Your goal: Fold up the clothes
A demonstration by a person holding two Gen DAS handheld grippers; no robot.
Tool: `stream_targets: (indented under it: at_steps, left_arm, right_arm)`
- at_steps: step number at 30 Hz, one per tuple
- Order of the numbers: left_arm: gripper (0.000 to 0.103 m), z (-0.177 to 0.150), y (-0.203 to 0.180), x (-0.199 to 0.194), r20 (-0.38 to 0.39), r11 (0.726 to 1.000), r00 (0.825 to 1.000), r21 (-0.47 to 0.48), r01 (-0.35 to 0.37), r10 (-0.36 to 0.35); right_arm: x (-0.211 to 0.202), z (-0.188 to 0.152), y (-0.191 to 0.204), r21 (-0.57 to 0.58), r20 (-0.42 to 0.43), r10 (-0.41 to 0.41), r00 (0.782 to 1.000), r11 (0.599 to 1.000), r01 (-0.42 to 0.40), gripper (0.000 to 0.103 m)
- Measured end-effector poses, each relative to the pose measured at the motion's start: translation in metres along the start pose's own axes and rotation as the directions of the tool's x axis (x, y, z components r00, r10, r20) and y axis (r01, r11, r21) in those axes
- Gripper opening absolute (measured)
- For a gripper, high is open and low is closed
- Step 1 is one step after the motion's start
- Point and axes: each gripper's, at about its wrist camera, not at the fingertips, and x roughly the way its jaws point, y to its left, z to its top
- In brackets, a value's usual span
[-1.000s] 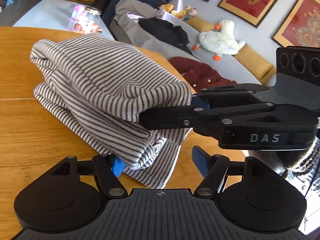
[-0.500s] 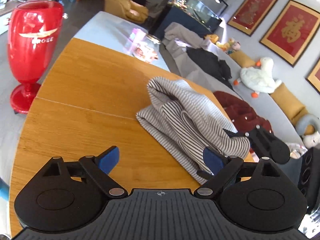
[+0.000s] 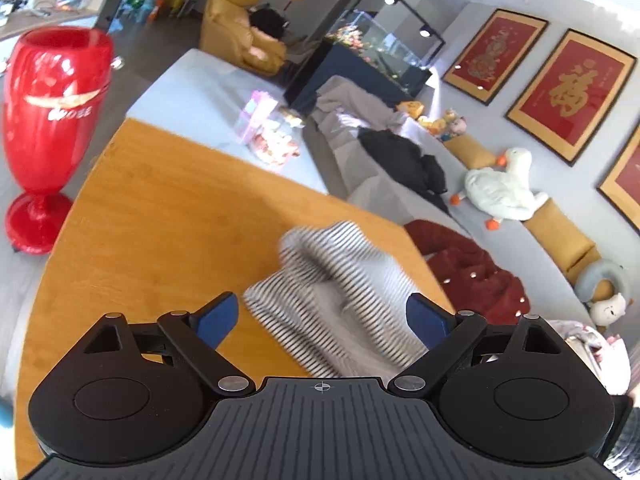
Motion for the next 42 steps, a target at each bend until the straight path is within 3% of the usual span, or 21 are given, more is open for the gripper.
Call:
stream_targets:
  at_steps: [4,6,9,10,11,13,15,16,17,18,22,25,32,42]
  left_arm:
    - [0.095,0.018,-0.035,0.029,0.018,0.986,0.989,0.079,0.146,-0.148]
    - [0.095,0.015,-0.038,0.058,-0.033,0.988,0.992,0.088,0.126,-0.123]
    - [0.092,0.001,-0.027,0.092,-0.118,0.996,0.993,0.086,0.038,-0.028]
    - [0.092,-0.005,-0.024,0.098,-0.126,0.995,0.992,0.097,0.023,-0.010]
    - [0.092,-0.009,-0.022,0.098,-0.117,0.993,0.993,0.118,0.020,-0.006]
    - [0.092,-0.014,-0.024,0.096,-0.108,0.988,0.994,0.153,0.011,0.006]
    - [0.092,-0.016,-0.023,0.094,-0.110,0.986,0.994,0.169,0.005,0.014]
    - [0.092,-0.016,-0.023,0.094,-0.111,0.985,0.994,0.173,0.004,0.015]
    - [0.092,-0.016,-0.022,0.094,-0.112,0.985,0.994,0.174,0.006,0.014]
    - [0.092,-0.016,-0.022,0.094,-0.113,0.985,0.994,0.174,0.007,0.013]
    - [0.092,-0.015,-0.019,0.094,-0.112,0.986,0.994,0.169,0.011,0.009]
    - [0.092,-0.016,-0.018,0.094,-0.113,0.985,0.994,0.172,0.013,0.006]
    - [0.095,-0.017,-0.019,0.094,-0.113,0.983,0.993,0.185,0.010,0.011]
    - [0.096,-0.021,-0.020,0.093,-0.102,0.974,0.995,0.224,0.002,0.021]
  right_arm:
    - [0.006,0.007,0.003,0.045,-0.003,0.008,1.000,0.999,-0.008,0.030]
    - [0.007,0.008,-0.003,0.075,-0.008,0.018,1.000,0.997,-0.017,0.032]
    - [0.001,0.005,-0.022,0.174,-0.013,0.057,0.998,0.983,-0.054,0.038]
    - [-0.003,0.003,-0.033,0.231,-0.012,0.078,0.997,0.970,-0.074,0.050]
    - [-0.006,0.001,-0.044,0.286,-0.009,0.100,0.995,0.954,-0.093,0.067]
    - [-0.013,-0.006,-0.069,0.408,0.008,0.132,0.991,0.905,-0.124,0.083]
    - [-0.017,-0.014,-0.098,0.536,0.035,0.150,0.988,0.831,-0.146,0.090]
    - [-0.020,-0.018,-0.112,0.596,0.050,0.158,0.986,0.788,-0.156,0.098]
    - [-0.020,-0.026,-0.127,0.666,0.071,0.161,0.984,0.727,-0.167,0.103]
    - [-0.019,-0.035,-0.138,0.723,0.090,0.167,0.982,0.667,-0.180,0.103]
    - [-0.002,-0.070,-0.146,0.828,0.051,0.176,0.983,0.543,-0.140,0.103]
    - [0.026,-0.080,-0.116,0.802,-0.076,0.247,0.966,0.591,-0.088,0.103]
    - [0.031,-0.114,-0.110,0.936,-0.023,0.319,0.947,0.341,-0.092,0.103]
    - [0.009,-0.125,-0.144,0.967,0.094,0.300,0.949,0.200,-0.159,0.103]
